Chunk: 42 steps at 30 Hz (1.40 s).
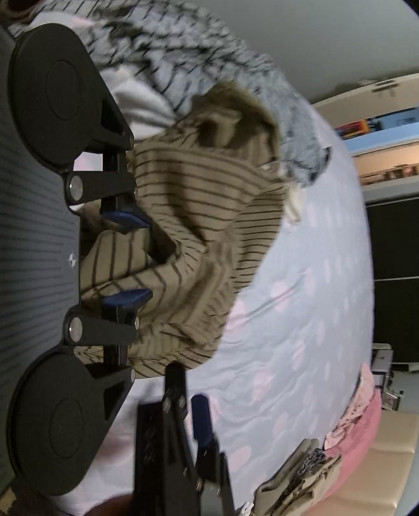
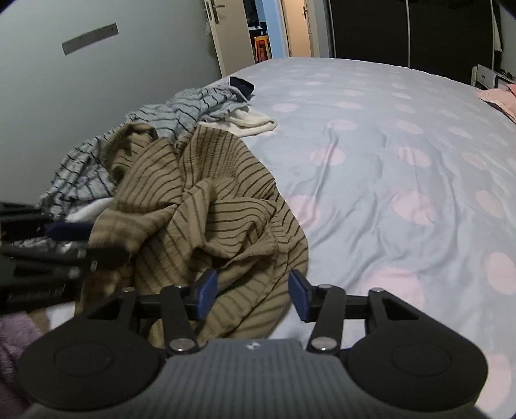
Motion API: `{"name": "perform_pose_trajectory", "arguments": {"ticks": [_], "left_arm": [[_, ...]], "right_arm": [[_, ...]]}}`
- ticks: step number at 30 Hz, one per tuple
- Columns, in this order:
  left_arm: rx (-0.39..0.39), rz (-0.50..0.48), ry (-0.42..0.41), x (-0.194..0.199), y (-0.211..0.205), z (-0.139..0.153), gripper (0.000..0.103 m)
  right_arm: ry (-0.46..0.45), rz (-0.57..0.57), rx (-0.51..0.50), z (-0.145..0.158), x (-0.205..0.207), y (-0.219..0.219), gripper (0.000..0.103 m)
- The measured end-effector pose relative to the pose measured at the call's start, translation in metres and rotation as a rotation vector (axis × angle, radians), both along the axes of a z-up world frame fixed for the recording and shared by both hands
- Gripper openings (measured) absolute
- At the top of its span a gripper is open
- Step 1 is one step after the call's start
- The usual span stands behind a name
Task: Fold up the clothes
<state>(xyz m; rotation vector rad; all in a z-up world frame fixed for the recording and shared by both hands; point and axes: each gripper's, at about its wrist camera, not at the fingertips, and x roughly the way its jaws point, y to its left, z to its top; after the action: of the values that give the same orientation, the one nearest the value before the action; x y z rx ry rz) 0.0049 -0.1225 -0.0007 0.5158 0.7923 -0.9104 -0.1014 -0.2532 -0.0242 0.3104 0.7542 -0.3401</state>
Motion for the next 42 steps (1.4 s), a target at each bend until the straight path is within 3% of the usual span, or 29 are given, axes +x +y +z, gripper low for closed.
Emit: {"name": "perform_pose_trajectory", "arguments": {"ticks": [3, 6, 8, 10, 13, 14, 17, 23, 27, 32, 38, 42], "left_arm": [[-0.005, -0.024, 0.025, 0.002, -0.008, -0.006, 0.052], [0.029, -0.04, 0.0, 0.003, -0.02, -0.013, 0.052], [0.056, -0.033, -0.008, 0.005, -0.025, -0.02, 0.043], [0.081, -0.022, -0.004, 0.009, -0.029, -0.026, 0.02], [0.084, 0.005, 0.025, 0.015, -0.026, -0.027, 0.007], [0.073, 0.009, 0.022, 0.015, -0.024, -0.025, 0.007], [0.022, 0.02, -0.011, 0.012, -0.018, -0.013, 0.004], [-0.128, 0.038, -0.075, 0.003, -0.005, 0.024, 0.003], [-0.204, 0.003, -0.095, -0.012, -0.008, 0.047, 0.003], [-0.217, -0.124, -0.068, -0.041, -0.013, 0.057, 0.003], [-0.074, -0.305, 0.056, -0.068, -0.018, 0.038, 0.003], [0.115, -0.378, 0.103, -0.079, -0.015, 0.01, 0.003]], "right_arm": [[0.034, -0.019, 0.0, -0.016, 0.02, -0.01, 0.053], [0.043, -0.04, 0.021, -0.028, 0.034, -0.018, 0.05], [0.044, -0.033, 0.029, -0.035, 0.04, -0.017, 0.043], [0.056, -0.017, 0.032, -0.041, 0.043, -0.015, 0.036], [0.08, -0.004, 0.051, -0.049, 0.044, -0.014, 0.006], [0.08, -0.01, 0.059, -0.05, 0.043, -0.016, 0.004], [0.051, -0.04, 0.04, -0.04, 0.034, -0.016, 0.002], [0.021, -0.198, -0.144, 0.003, -0.001, -0.019, 0.002], [0.027, -0.35, -0.254, 0.026, -0.046, -0.028, 0.001], [0.125, -0.522, -0.323, 0.038, -0.103, -0.046, 0.001], [0.267, -0.629, -0.332, 0.022, -0.149, -0.062, 0.002], [0.356, -0.564, -0.252, -0.002, -0.156, -0.068, 0.002]]}}
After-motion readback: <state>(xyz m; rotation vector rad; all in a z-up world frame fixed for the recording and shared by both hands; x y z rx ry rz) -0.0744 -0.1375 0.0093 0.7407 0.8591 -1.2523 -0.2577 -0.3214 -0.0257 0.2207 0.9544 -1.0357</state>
